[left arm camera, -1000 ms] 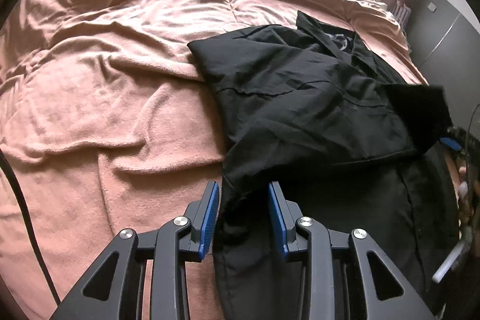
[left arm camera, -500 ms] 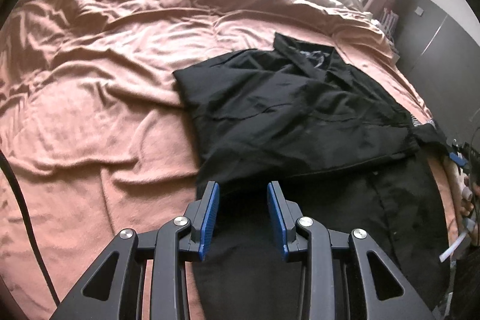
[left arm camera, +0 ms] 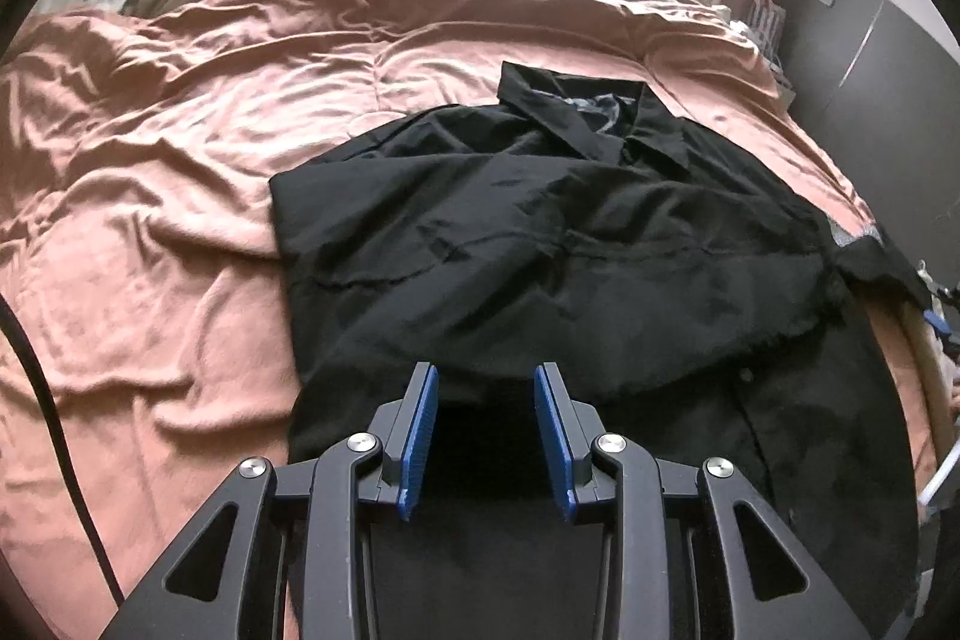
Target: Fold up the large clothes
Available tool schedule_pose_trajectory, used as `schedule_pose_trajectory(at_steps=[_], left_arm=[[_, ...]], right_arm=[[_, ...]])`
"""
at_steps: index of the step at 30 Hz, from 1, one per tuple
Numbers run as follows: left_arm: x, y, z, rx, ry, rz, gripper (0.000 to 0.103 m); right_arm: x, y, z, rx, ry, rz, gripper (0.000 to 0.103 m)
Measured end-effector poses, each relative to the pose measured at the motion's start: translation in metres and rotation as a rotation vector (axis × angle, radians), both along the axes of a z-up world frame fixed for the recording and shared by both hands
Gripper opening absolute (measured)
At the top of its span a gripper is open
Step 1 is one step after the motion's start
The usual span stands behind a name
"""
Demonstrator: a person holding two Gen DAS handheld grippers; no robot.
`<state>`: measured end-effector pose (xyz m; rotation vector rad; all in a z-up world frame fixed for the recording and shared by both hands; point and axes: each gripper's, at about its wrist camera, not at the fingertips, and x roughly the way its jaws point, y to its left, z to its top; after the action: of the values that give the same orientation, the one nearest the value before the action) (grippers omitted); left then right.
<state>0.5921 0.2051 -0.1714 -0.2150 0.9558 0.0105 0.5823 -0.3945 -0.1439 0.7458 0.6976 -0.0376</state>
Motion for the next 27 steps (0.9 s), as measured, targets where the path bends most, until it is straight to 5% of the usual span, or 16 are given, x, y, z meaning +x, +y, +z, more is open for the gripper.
schedule_pose_trajectory(at_steps=[4, 9, 12, 27], left_arm=[[0.024, 0.000, -0.012, -0.016, 0.006, 0.014, 0.036], [0.041, -0.007, -0.039, -0.027, 0.063, 0.001, 0.035], [0.040, -0.010, -0.041, -0.004, 0.060, -0.008, 0.036], [-0.037, -0.018, 0.034, -0.178, -0.093, 0.096, 0.036]], right_arm=[[0.007, -0.007, -0.013, 0.053, -0.005, -0.029, 0.047], [0.013, -0.015, -0.019, 0.074, -0.034, -0.047, 0.012], [0.009, -0.013, -0.007, 0.052, -0.085, -0.037, 0.003], [-0.015, 0.089, 0.117, -0.148, -0.336, 0.187, 0.002]])
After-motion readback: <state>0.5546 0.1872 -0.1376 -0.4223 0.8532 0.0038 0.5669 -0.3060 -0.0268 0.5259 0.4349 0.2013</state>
